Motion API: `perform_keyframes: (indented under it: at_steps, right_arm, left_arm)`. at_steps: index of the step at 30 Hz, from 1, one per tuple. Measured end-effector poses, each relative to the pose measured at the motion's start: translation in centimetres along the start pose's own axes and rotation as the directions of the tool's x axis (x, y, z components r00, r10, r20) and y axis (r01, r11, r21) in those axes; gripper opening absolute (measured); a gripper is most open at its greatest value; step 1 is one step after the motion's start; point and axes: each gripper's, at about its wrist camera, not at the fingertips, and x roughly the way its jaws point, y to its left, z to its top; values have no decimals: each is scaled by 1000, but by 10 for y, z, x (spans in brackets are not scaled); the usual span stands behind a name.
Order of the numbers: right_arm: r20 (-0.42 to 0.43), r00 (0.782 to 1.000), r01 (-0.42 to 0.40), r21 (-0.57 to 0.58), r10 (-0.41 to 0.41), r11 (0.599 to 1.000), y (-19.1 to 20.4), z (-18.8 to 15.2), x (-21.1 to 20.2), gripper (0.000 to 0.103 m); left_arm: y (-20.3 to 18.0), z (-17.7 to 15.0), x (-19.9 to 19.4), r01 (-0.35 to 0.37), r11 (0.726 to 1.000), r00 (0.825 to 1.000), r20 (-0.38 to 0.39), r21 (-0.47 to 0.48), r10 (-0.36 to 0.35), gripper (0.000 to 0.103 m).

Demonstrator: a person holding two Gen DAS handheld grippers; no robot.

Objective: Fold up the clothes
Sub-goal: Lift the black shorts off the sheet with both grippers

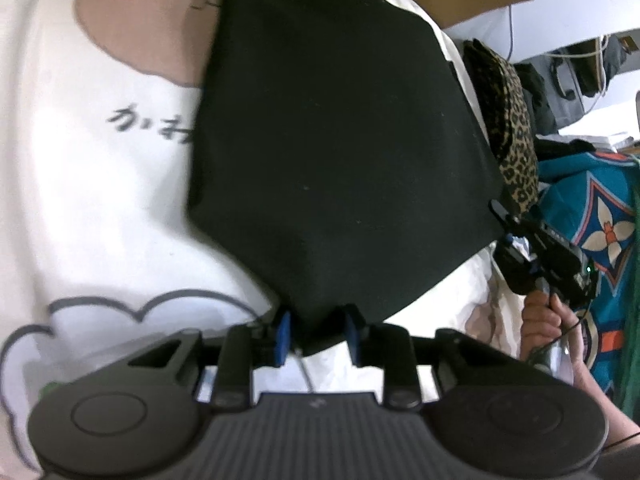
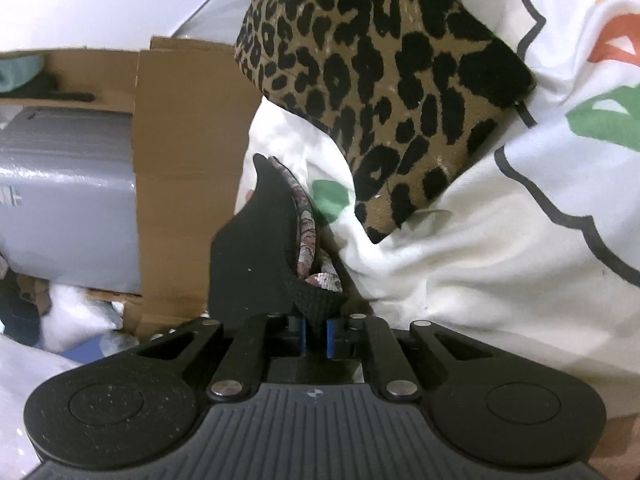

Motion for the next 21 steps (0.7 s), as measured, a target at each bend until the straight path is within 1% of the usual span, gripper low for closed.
perform_keyframes:
  at_steps: [2, 5, 9, 10, 11, 13, 15, 16, 19, 20, 21]
  right_arm:
    - [-3, 1000, 4, 9, -4, 1000, -2, 0, 0, 7]
    - [-29, 999, 20, 24, -19, 1000, -8, 0, 3, 8]
    - [-38, 999, 21, 16, -20, 1000, -8, 0, 2, 10]
    - [-41, 999, 21, 15, -20, 1000, -9, 0, 2, 10]
    - [-42, 999, 19, 17, -18, 1000, -9, 1, 3, 10]
    - [-41, 999, 17, 16, -16, 1000, -10, 2, 2, 10]
    - [-37, 999, 11, 3, -11, 1000, -8, 2, 0, 8]
    - [-35, 999, 9, -3, -9, 1000, -7, 2, 0, 8]
    - [-39, 999, 14, 6, -14, 1000, -9, 3, 0, 9]
    - [-40, 999, 26, 9, -26, 1000, -10, 3, 1, 10]
    - [-36, 999, 36, 11, -35, 999, -11, 3, 1, 11]
  left_arm:
    - [8, 0, 1, 17, 998, 1000, -8, -53, -17, 29]
    - [12, 1, 10, 73, 988, 997, -18, -133, -76, 28]
    - [7, 3, 21, 105, 981, 994, -14, -166, -109, 28]
    - [7, 5, 21, 106, 980, 994, -11, -169, -110, 26]
    - [7, 6, 21, 106, 980, 994, -10, -166, -110, 19]
    - [5, 8, 19, 107, 982, 994, -9, -157, -109, 13]
    - [3, 9, 15, 113, 985, 993, -5, -128, -115, 12]
    - [1, 9, 13, 113, 987, 993, -5, -111, -115, 12]
    - [1, 9, 12, 86, 994, 996, -16, -70, -87, 15]
    - [0, 8, 14, 71, 995, 997, -17, -63, -72, 22]
    - [-1, 8, 15, 56, 997, 998, -19, -57, -57, 24]
